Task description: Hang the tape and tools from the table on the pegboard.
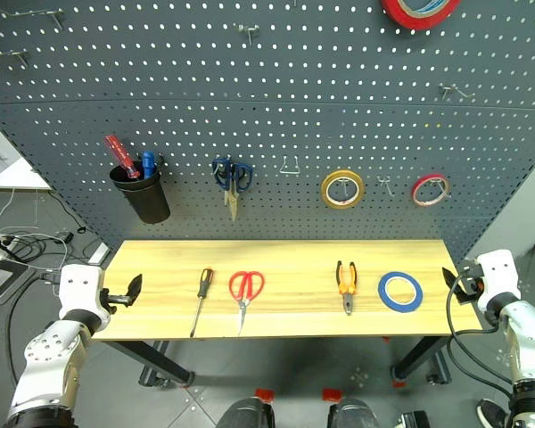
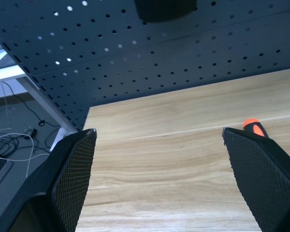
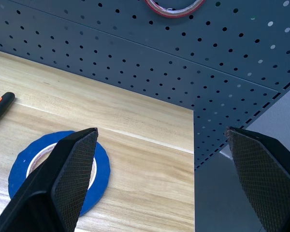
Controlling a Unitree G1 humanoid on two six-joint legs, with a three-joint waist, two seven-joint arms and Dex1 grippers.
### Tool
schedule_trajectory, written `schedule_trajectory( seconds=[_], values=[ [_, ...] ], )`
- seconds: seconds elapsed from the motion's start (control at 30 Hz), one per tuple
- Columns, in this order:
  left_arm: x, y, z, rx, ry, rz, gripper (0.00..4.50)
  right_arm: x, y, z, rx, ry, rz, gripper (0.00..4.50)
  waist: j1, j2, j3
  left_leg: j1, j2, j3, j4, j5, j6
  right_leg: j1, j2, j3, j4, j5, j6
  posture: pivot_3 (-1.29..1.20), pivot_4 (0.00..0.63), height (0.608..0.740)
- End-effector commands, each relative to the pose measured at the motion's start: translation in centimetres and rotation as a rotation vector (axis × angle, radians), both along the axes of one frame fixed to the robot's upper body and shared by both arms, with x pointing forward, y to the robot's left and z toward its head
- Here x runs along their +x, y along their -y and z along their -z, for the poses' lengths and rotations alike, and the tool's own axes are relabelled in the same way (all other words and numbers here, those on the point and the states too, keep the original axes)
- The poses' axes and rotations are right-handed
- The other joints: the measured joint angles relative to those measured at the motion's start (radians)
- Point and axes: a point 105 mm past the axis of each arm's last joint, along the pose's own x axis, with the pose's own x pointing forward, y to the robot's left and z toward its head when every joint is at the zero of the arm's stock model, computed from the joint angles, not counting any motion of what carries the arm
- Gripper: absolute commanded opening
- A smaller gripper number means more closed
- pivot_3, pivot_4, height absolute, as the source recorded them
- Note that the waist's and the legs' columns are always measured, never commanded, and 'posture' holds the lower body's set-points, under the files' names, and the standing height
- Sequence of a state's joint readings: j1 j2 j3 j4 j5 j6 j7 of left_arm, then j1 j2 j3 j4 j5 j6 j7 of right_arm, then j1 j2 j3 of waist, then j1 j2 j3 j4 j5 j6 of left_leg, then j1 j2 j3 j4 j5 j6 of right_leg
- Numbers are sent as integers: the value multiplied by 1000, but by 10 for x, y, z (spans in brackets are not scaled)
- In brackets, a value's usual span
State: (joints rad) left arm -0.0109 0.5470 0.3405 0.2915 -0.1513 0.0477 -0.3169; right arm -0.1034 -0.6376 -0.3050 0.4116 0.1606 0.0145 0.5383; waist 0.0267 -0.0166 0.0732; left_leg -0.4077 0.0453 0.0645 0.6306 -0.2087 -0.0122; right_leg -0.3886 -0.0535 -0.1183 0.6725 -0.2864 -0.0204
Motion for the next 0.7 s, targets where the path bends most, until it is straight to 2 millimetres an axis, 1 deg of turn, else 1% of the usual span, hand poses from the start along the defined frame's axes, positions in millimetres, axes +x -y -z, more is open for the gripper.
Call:
schedule_trajectory(
  seconds=[0.03,0.2,0.33,0.43,0.47,0.53,0.63,0.7],
  values=[
    [1,-7,-14,52,43,-7,4398,6,1,-20,-13,71,-3,4500,0,0,0,0,0,0,0,0,0,0,0,0,0,0,0,81,29,740],
    [-4,-15,-14,89,38,-38,4398,6,-13,-16,-20,49,-65,4500,0,0,0,0,0,0,0,0,0,0,0,0,0,0,0,86,32,740],
    [-11,-22,-13,84,37,-66,4398,4,-21,-17,8,47,-93,4500,0,0,0,0,0,0,-1,0,0,0,0,0,0,0,0,87,42,740],
    [-13,-23,-14,60,37,-74,4398,1,-30,-15,14,25,-125,4500,2,-1,2,1,0,0,-1,0,0,0,0,0,0,0,0,89,60,740],
    [-14,-21,-14,66,30,-60,4398,0,-35,-14,7,12,-142,4500,3,-1,5,0,0,0,-1,0,0,0,0,0,0,0,0,89,71,740],
    [-14,-10,-13,56,11,-13,4398,-3,-50,-12,21,-23,-186,4500,3,-1,17,2,0,0,-1,0,0,0,0,0,0,0,-1,77,108,740],
    [-16,11,-13,43,-14,80,4398,-11,-69,-14,38,-58,-229,4500,5,-3,52,3,1,0,-1,0,-1,1,-1,1,0,-1,-1,57,166,740],
    [-13,35,-18,8,-18,172,4398,-16,-82,-13,0,-85,-281,4500,5,-3,72,5,1,0,-2,-2,-4,2,-1,2,0,-1,-2,47,194,740]
  ],
)
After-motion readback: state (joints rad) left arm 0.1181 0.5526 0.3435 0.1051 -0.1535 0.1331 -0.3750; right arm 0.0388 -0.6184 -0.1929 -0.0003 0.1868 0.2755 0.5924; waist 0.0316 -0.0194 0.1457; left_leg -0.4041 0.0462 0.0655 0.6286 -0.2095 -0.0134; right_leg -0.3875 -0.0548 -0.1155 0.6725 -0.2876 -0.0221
